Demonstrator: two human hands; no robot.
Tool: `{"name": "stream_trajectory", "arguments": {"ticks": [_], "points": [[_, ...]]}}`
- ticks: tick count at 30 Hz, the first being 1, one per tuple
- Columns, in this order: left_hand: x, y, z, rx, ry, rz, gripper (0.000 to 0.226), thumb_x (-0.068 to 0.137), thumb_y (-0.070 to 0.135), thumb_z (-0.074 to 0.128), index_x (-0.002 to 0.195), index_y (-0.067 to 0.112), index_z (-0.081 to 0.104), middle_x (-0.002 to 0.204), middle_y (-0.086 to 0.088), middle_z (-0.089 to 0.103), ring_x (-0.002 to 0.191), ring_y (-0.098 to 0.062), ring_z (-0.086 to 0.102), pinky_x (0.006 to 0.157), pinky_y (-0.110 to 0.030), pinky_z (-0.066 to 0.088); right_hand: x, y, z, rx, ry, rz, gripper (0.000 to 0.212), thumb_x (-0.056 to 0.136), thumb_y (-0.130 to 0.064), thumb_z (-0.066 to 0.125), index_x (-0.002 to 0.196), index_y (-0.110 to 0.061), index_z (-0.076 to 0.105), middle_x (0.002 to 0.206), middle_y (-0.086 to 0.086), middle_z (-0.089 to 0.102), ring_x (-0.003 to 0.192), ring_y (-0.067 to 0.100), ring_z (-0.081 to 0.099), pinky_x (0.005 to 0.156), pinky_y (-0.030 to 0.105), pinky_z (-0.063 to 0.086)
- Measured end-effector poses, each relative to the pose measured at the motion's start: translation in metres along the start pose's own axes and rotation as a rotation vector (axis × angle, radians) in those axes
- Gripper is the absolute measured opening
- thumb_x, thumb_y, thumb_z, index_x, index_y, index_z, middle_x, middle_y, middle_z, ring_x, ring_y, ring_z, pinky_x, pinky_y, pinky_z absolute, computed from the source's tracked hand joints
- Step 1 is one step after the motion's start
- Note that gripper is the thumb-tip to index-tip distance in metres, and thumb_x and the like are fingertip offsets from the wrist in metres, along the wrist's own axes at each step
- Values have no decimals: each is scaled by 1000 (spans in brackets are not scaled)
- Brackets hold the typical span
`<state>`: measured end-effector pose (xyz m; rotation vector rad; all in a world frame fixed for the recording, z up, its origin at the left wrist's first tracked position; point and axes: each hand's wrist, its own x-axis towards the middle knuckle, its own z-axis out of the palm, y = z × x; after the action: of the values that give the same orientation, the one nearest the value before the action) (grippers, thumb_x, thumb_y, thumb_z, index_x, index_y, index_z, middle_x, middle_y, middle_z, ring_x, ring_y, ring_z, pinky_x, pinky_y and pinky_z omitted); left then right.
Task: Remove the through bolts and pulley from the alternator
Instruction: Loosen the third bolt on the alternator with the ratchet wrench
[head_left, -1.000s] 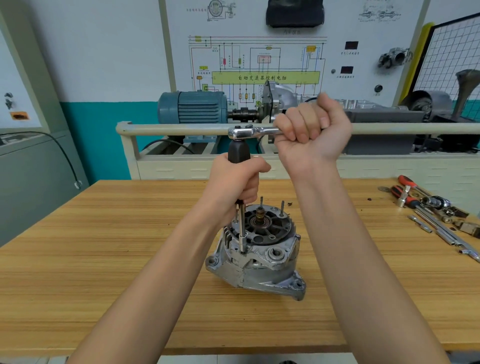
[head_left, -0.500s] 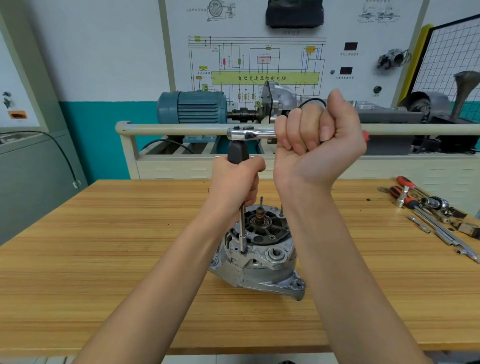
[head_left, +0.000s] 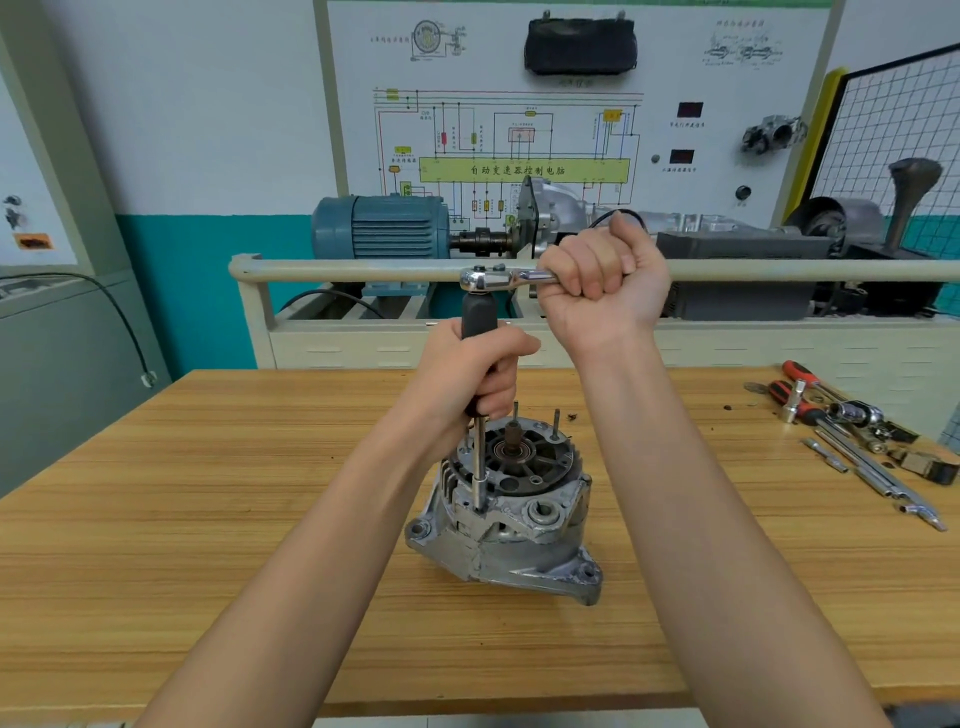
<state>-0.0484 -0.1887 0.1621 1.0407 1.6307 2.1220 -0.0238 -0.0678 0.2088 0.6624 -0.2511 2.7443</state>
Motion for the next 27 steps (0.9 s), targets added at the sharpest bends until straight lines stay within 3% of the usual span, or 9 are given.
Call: {"name": "stream_trajectory", "arguments": {"ticks": [2,5,11,14,21,24,27], "points": [[0,1,-1,-23,-27,-15,45,80,7,58,43,18,36,36,4,26,29,-11,21,37,-18,23,-5,3,4,-27,-4,-25,57,91,-15,36,34,-16,31,30,-5,22,25,10,20,35,19,16],[1,-1,2,7,71,-13,55,87,-2,50,42,22,29,37,6,22,30,-10,16,38,-15,18,-18,8,11,-132,-22,-150,58,92,-13,35,35,-18,31,32,-6,21,27,9,17,36,19,16],[2,-4,9,42,221,18,46,84,-5,48,51,19,26,38,7,22,32,-10,16,37,-15,19,-41,29,20,-419,-186,-422,62,96,-10,28,35,-22,30,33,-8,22,36,11,9,40,21,19],[2,-5,6,31,202,26,47,85,-4,50,51,20,27,39,8,24,32,-10,17,37,-15,20,-34,22,18,-355,-144,-356,61,96,-11,30,35,-21,30,32,-7,21,34,10,10,39,20,18],[0,-4,1,-13,-14,4,40,73,3,60,46,20,35,38,7,25,32,-9,19,38,-16,21,1,1,0,14,27,35,55,88,-14,38,34,-16,28,29,-4,21,23,11,21,36,18,13],[0,0,1,-9,-51,-37,41,72,8,58,44,20,30,37,6,22,30,-10,16,38,-14,19,1,2,-3,40,19,35,50,82,-13,41,34,-15,29,29,-3,22,23,12,22,35,20,15],[0,-1,1,12,35,-43,51,81,1,53,44,23,26,39,6,20,32,-11,14,38,-14,18,-6,4,3,-5,21,-36,47,80,-12,41,34,-16,30,30,-4,21,24,11,20,35,19,15]]}}
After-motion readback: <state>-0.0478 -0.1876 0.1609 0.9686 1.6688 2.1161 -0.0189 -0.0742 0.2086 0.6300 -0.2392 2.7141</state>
